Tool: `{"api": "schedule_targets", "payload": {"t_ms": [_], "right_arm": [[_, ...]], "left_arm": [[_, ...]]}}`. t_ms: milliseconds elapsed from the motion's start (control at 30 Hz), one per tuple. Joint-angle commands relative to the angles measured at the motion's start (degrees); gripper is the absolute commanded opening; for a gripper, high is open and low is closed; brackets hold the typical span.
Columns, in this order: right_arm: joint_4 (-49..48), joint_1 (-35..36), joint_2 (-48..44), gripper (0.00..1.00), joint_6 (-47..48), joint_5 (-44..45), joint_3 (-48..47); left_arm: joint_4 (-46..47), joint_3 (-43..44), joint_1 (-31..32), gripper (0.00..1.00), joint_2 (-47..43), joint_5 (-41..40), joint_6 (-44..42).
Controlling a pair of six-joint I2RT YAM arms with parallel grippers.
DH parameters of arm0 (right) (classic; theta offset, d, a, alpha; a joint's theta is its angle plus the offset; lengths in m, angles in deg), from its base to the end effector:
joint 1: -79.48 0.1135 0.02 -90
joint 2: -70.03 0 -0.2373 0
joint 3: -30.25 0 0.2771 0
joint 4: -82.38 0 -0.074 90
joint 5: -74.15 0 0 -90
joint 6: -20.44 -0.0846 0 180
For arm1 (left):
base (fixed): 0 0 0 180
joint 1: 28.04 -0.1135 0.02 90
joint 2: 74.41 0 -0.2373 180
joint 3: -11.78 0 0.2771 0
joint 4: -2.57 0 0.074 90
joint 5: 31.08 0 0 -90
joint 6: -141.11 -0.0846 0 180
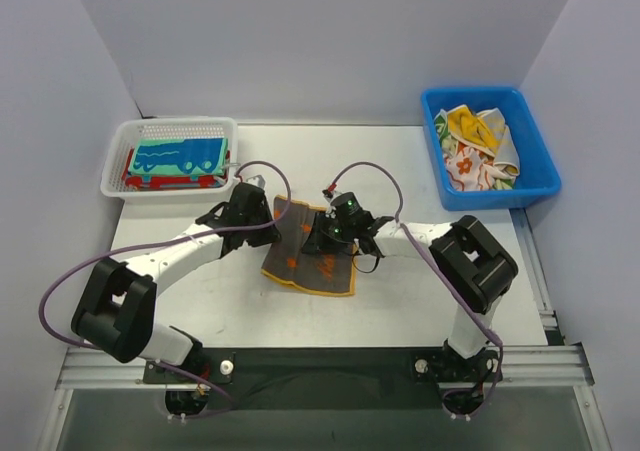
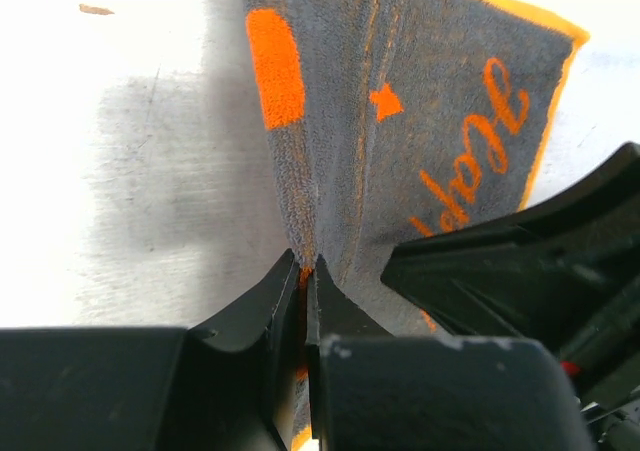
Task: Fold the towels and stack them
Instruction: Fold the towel
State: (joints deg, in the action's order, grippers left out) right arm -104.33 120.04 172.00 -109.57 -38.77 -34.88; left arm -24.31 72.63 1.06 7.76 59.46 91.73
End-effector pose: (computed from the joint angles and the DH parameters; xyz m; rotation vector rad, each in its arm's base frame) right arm 0.2995 0.2997 0.1032 -0.2793 2.2972 1.2112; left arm 0.3068 -0.1717 0.1296 -0.2456 2.4798 -0.5535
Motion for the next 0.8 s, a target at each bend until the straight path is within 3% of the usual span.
{"api": "schedule_targets", "payload": {"t_ms": [0, 133, 233, 500, 767], "right_arm": [[-7.66, 0.14, 1.47, 0.17, -7.52, -1.26, -1.96], [-13.63, -0.21, 4.9, 0.02, -11.05, -1.34, -1.78], [-14.53, -0.13, 6.92, 0.0, -12.19, -1.34, -2.4], [-16.02, -0.21, 10.87, 0.0, -13.43, -1.08, -2.49], [-24.19, -0.3, 14.48, 0.0, -17.12, -3.27, -2.14]], "left_arm": [[-3.29, 2.64, 0.17, 0.13, -1.22, -1.24, -3.09], [-4.26, 3.17, 0.34, 0.13, -1.31, -1.24, -4.14], [-4.52, 3.52, 0.52, 0.13, -1.31, -1.33, -4.76], [-6.46, 7.38, 2.1, 0.13, -1.4, -2.21, -7.57], [-10.67, 14.32, 9.73, 0.13, 2.2, -3.7, -12.32]]}}
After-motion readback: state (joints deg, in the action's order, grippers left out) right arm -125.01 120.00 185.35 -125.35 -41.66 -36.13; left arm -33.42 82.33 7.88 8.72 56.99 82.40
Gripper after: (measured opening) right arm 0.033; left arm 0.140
